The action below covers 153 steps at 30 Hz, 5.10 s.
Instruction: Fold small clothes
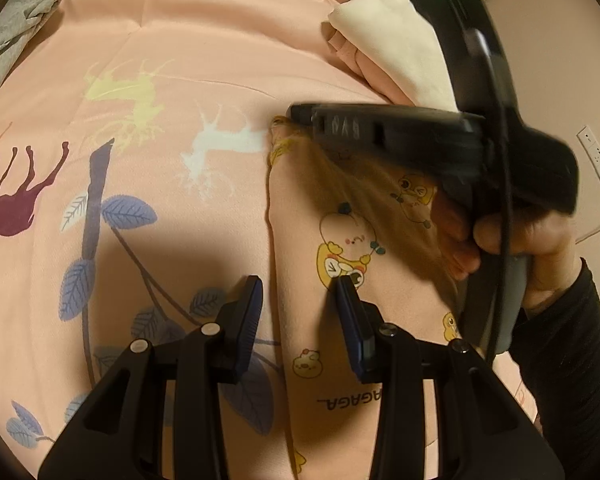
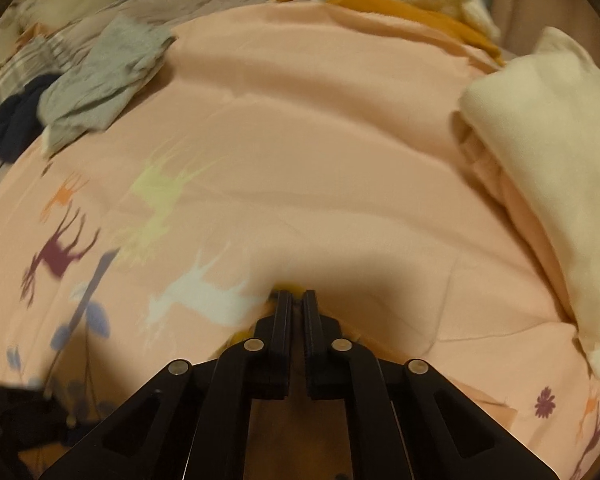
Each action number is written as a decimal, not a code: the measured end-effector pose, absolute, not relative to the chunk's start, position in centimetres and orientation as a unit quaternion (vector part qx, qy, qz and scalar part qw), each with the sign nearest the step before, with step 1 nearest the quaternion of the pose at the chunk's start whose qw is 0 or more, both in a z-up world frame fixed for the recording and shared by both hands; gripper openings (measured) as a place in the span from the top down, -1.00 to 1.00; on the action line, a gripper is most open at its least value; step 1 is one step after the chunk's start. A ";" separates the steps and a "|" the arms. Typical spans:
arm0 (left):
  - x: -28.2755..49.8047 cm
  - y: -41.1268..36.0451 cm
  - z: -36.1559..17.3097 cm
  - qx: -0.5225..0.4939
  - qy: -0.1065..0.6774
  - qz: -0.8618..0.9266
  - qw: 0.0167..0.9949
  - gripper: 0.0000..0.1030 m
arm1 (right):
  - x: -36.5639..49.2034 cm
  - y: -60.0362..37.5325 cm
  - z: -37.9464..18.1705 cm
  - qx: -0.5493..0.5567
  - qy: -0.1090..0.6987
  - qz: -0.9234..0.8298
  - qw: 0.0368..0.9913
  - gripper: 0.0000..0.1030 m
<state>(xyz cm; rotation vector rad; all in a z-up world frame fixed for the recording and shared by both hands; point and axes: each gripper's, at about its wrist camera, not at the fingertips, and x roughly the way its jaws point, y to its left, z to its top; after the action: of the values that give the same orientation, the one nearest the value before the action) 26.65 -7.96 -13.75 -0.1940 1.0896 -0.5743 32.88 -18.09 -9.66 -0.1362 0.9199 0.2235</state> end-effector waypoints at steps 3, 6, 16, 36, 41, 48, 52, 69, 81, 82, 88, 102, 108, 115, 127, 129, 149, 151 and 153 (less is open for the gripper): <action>26.8 -8.1 -13.6 -0.089 0.512 -0.268 0.812 0.24 | 33.8 -20.7 -9.3 0.014 0.458 0.099 0.883 1.00; 26.7 -8.0 -13.4 -0.086 0.509 -0.270 0.813 0.24 | 32.2 -22.8 -7.6 0.046 0.435 0.113 0.892 1.00; 25.5 -8.1 -13.5 -0.075 0.509 -0.262 0.817 0.24 | 28.8 -26.0 -10.9 0.023 0.486 0.109 0.867 1.00; 20.6 -10.1 -10.5 -0.011 0.466 -0.284 0.838 0.33 | 17.0 -28.2 -8.1 0.124 0.417 0.163 0.886 0.39; 20.1 -10.8 -12.1 0.005 0.471 -0.279 0.837 0.33 | 15.3 -27.8 -11.5 0.091 0.441 0.133 0.883 0.39; 18.9 -9.5 -12.3 0.001 0.481 -0.279 0.831 0.30 | 14.4 -29.1 -11.4 0.130 0.430 0.131 0.883 0.39; 18.3 -7.3 -12.1 -0.025 0.486 -0.265 0.832 -0.16 | 11.8 -30.9 -11.4 0.181 0.429 0.137 0.874 0.26; 21.7 -5.4 -12.9 -0.148 0.515 -0.282 0.796 -0.20 | 11.5 -33.2 -13.6 0.311 0.422 0.153 0.838 -0.15; 24.2 -8.3 -13.3 -0.130 0.517 -0.296 0.792 -0.20 | 14.2 -33.2 -13.9 0.323 0.416 0.160 0.835 -0.15; 24.3 -8.5 -13.4 -0.129 0.517 -0.297 0.792 -0.20 | 14.3 -33.2 -14.0 0.324 0.416 0.160 0.835 -0.15; 24.9 -9.3 -13.5 -0.120 0.515 -0.301 0.794 -0.20 | 15.6 -33.0 -14.0 0.319 0.414 0.164 0.837 -0.15; 26.0 -10.3 -13.7 -0.114 0.512 -0.302 0.796 -0.22 | 17.0 -32.6 -13.8 0.301 0.416 0.166 0.842 -0.15; 26.4 -10.8 -13.8 -0.110 0.512 -0.302 0.797 -0.26 | 17.4 -32.4 -13.7 0.295 0.415 0.166 0.844 -0.15; 26.5 -11.1 -13.7 -0.108 0.514 -0.297 0.798 -0.25 | 17.9 -31.6 -13.5 0.280 0.414 0.157 0.852 -0.15; 26.3 -11.2 -13.5 -0.093 0.519 -0.268 0.807 0.14 | 17.8 -29.9 -12.8 0.226 0.415 0.125 0.873 0.24; 26.2 -11.3 -13.3 -0.090 0.518 -0.265 0.808 0.20 | 17.7 -29.4 -12.4 0.207 0.412 0.119 0.879 0.34; 23.6 -10.1 -10.2 -0.090 0.493 -0.263 0.824 0.54 | 14.7 -26.2 -7.9 0.141 0.345 0.120 0.920 0.50; 23.0 -9.7 -9.7 -0.095 0.491 -0.265 0.825 0.54 | 14.2 -26.0 -7.5 0.140 0.341 0.123 0.922 0.50; 22.5 -9.4 -9.2 -0.097 0.488 -0.266 0.826 0.54 | 13.7 -25.8 -7.1 0.140 0.337 0.127 0.922 0.50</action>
<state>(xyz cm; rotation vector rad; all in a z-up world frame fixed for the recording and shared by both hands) 22.46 -9.35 -9.21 -0.2063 1.0374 -0.5645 13.73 -25.77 -7.13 0.2865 0.6915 0.2617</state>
